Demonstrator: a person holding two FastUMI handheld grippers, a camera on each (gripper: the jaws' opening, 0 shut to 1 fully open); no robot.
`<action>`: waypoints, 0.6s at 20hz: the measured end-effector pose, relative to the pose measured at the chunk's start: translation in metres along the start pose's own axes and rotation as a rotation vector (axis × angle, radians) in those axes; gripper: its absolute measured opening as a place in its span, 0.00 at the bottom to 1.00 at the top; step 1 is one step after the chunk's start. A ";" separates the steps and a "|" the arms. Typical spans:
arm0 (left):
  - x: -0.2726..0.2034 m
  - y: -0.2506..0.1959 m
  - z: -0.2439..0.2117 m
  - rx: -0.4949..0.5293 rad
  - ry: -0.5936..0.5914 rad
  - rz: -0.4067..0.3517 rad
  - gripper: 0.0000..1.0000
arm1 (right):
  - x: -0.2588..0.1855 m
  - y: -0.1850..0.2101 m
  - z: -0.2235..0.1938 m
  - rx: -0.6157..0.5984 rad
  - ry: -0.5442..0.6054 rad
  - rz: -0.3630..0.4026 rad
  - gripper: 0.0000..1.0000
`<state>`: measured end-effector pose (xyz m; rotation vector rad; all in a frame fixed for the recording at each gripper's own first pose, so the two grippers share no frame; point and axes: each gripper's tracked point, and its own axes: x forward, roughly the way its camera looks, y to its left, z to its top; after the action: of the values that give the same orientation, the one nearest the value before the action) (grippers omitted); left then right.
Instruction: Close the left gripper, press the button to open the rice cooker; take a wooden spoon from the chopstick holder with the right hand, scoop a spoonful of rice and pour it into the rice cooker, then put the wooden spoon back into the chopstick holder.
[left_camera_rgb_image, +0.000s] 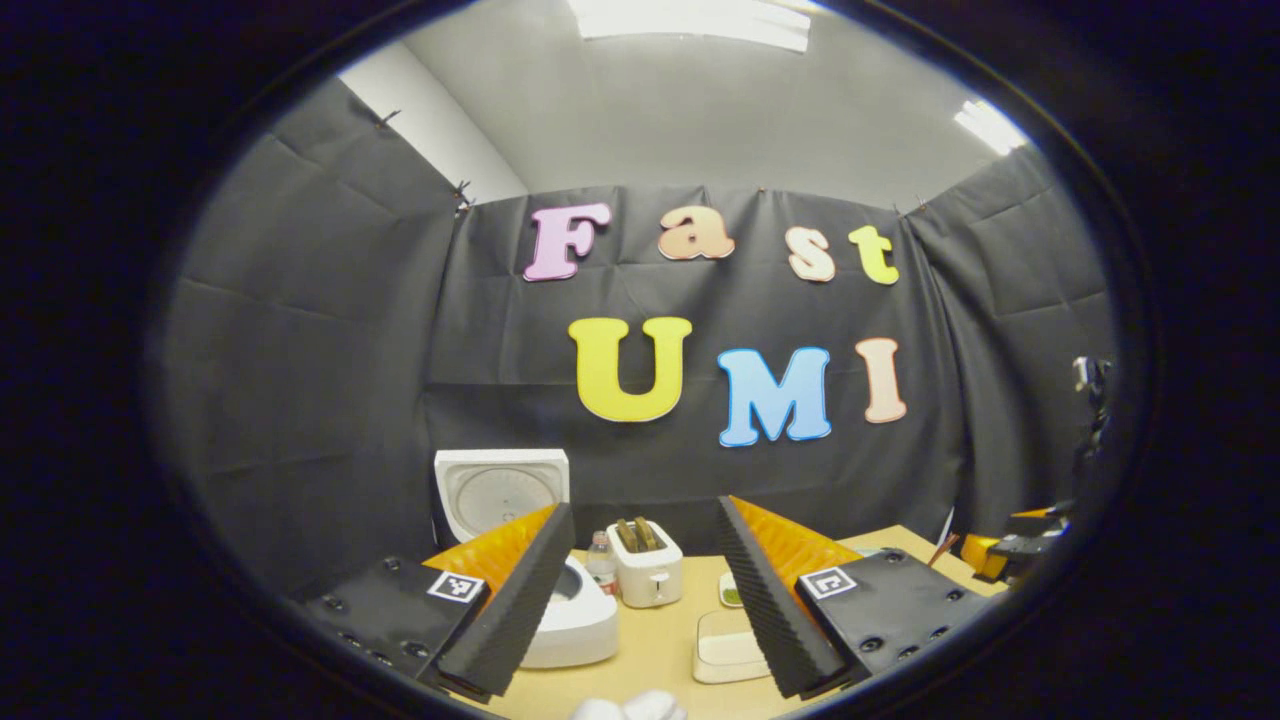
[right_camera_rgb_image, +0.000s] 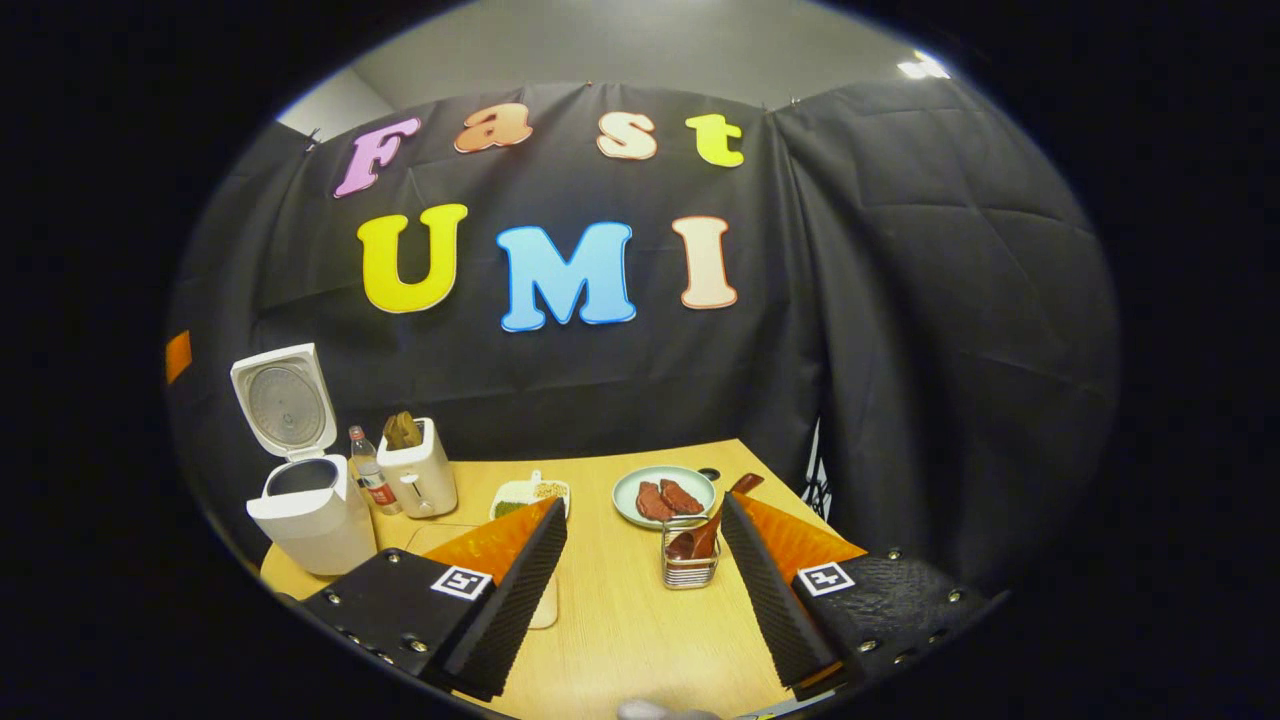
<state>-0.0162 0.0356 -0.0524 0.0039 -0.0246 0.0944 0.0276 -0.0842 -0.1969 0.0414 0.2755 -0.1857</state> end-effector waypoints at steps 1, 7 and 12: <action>-0.002 -0.005 0.004 0.008 -0.007 0.001 1.00 | 0.006 -0.005 -0.009 0.012 0.015 -0.003 0.95; -0.003 -0.031 0.013 0.023 -0.015 -0.017 1.00 | 0.062 -0.038 -0.055 0.034 0.071 -0.024 0.96; 0.011 -0.043 0.000 0.062 0.044 0.012 1.00 | 0.141 -0.065 -0.091 0.049 0.149 -0.046 0.96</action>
<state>-0.0014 -0.0066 -0.0519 0.0641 0.0219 0.1071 0.1245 -0.1671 -0.3243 0.0977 0.4209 -0.2353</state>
